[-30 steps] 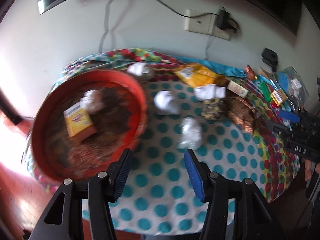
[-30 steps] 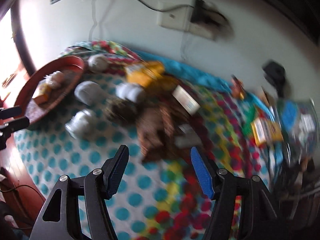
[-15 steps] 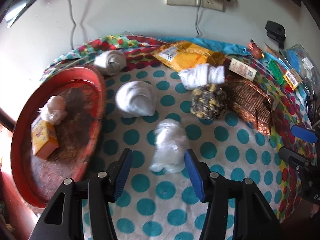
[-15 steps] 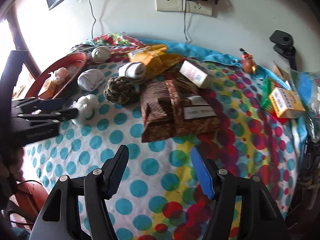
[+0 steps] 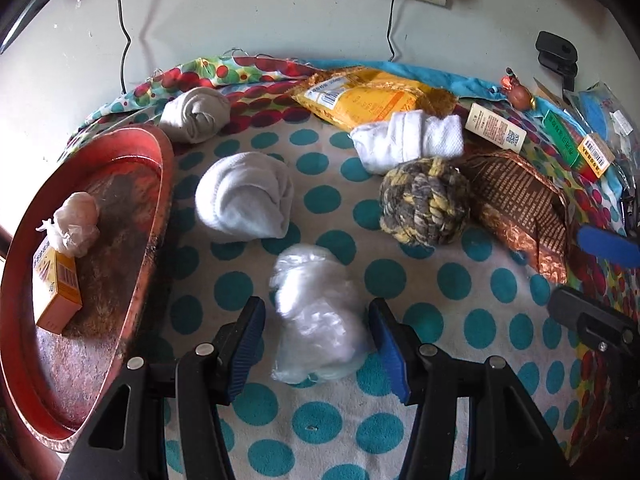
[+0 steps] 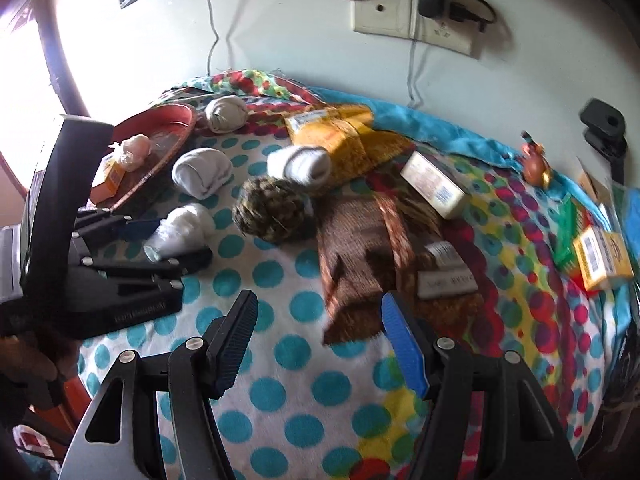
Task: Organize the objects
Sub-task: 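Move the left tool to the white plastic bag and grasp it, then carry the plastic bag into the red tray and open the left tool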
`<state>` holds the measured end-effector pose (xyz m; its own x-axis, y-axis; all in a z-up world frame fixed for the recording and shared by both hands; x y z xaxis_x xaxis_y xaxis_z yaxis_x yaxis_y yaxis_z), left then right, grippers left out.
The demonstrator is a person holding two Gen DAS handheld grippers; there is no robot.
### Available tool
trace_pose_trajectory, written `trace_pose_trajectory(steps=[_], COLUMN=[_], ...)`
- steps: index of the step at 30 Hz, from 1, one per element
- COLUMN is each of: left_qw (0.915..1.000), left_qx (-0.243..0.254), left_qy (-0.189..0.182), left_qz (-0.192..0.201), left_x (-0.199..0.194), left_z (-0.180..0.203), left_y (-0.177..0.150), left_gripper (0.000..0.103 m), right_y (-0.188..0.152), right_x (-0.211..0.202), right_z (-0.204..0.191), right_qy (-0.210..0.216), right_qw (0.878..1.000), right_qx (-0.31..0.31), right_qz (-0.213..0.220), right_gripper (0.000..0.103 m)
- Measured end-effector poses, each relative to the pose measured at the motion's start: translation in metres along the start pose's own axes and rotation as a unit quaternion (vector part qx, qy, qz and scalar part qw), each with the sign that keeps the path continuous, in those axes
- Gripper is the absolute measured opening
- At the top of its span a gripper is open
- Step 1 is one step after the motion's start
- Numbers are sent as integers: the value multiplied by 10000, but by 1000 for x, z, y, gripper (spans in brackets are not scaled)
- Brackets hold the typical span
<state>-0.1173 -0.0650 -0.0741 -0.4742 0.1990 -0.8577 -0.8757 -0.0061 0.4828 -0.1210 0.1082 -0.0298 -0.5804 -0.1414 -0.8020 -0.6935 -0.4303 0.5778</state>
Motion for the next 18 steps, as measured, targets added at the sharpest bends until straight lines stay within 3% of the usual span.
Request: trace_pose_trajectory(steps=[1,2,8,12,18], left_qw=[10000,9999,9999,9998,9997], left_qx=[-25,-37,121,115,73], left_qy=[-38,-89,-24,-68,-4], left_qz=[41,63,111,179,224], left_x=[0,0,-4,-11,-25], left_z=[-1,-2,-1,-4,-13], left_y=[0,-1,-5,-10,-15], left_gripper=[51,40,38,38,38], right_y=[4,7,34,49,55], right_x=[2,3,16,35,58], right_z=[-4,-8,-36,-51,-64], right_qy=[28,62,224,241,193], right_qw=[10000,9999,9986,9980,9982], right_qx=[-42,-85,-438,-586,-571], right_qz=[25,47,188,85,-3], right_gripper=[63,62,62,54,54])
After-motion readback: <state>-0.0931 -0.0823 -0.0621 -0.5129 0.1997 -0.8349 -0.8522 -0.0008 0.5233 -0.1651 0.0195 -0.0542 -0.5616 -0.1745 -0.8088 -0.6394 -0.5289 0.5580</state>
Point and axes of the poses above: each gripper's, at about its wrist camera, not at the fingertips, and x roughly the way its jaws point, z to its right, y to its top, the point moved 1 cm from there along x, roughly the way its jaws point, and after that the axes turned 14 degrees about -y, right-handed, at the moved point
